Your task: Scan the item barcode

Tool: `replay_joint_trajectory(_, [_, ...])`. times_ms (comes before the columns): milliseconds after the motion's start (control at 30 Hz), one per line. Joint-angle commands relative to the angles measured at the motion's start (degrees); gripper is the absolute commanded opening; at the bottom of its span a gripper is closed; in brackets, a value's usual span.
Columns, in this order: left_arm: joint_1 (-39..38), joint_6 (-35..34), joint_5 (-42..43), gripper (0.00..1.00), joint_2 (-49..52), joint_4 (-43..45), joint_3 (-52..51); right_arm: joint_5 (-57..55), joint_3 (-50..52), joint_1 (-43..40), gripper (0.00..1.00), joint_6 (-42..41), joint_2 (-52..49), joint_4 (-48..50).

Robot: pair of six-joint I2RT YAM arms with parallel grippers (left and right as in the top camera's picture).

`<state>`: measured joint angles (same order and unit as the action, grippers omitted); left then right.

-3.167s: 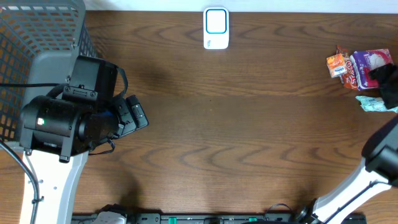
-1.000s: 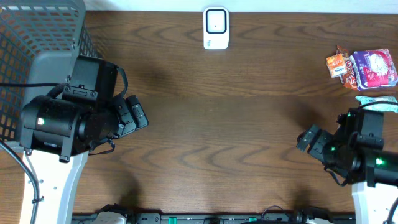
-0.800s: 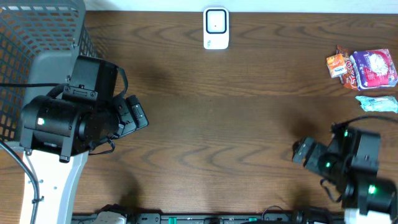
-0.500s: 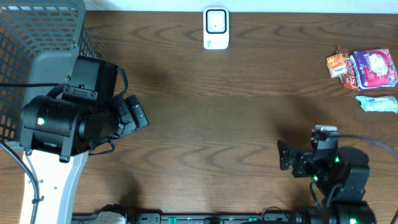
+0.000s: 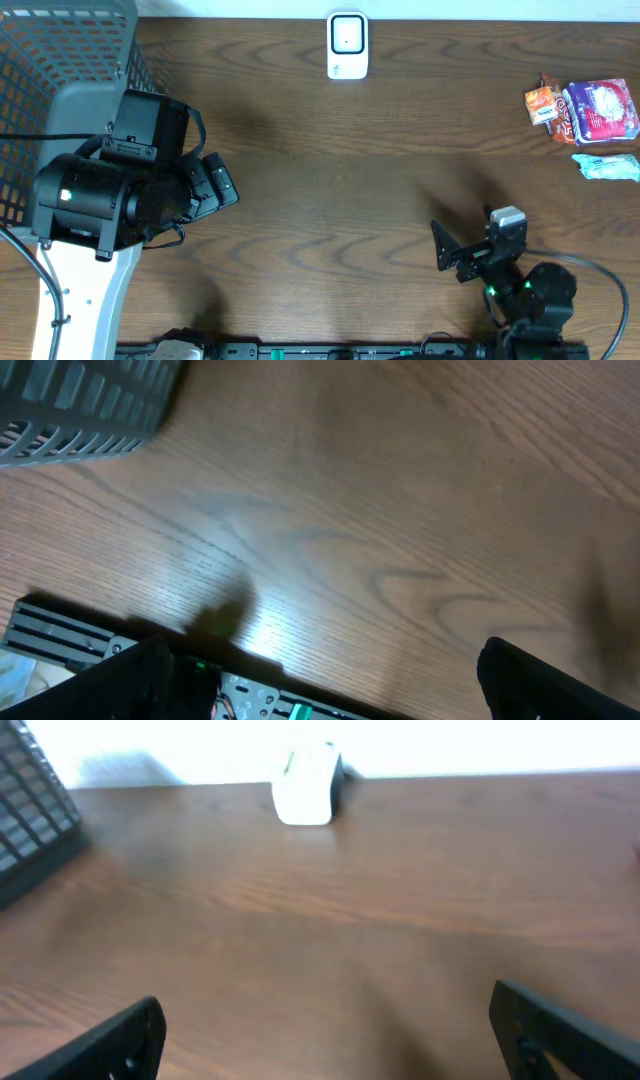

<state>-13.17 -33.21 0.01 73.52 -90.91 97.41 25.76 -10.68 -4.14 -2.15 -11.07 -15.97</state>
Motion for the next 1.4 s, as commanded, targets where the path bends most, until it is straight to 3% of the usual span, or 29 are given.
replay_joint_trajectory(0, [0.2, -0.3, -0.7, 0.98, 0.2, -0.1, 0.1, 2.7, 4.9, 1.2, 0.99, -0.7, 4.2, 4.9])
replay_joint_trajectory(200, [0.2, -0.3, -0.7, 0.98, 0.2, -0.1, 0.1, -4.0, 10.2, 3.3, 0.99, -1.0, 9.4, 13.3])
replay_joint_trajectory(600, [0.2, -0.3, -0.7, 0.98, 0.2, -0.1, 0.1, -21.2, 10.4, 4.4, 0.99, -3.3, 10.8, 11.8])
replay_joint_trajectory(900, [0.2, -0.3, -0.7, 0.98, 0.2, -0.1, 0.1, -21.4, 10.4, 4.7, 0.99, -1.9, 10.8, 11.8])
replay_joint_trajectory(1067, [0.2, -0.3, -0.7, 0.98, 0.2, -0.1, 0.1, -20.7, 10.4, 4.7, 0.99, 3.1, 10.8, 11.7])
replay_joint_trajectory(1367, [0.2, -0.3, -0.7, 0.98, 0.2, -0.1, 0.1, -21.0, 10.4, 5.0, 0.99, 1.7, 10.8, 11.6])
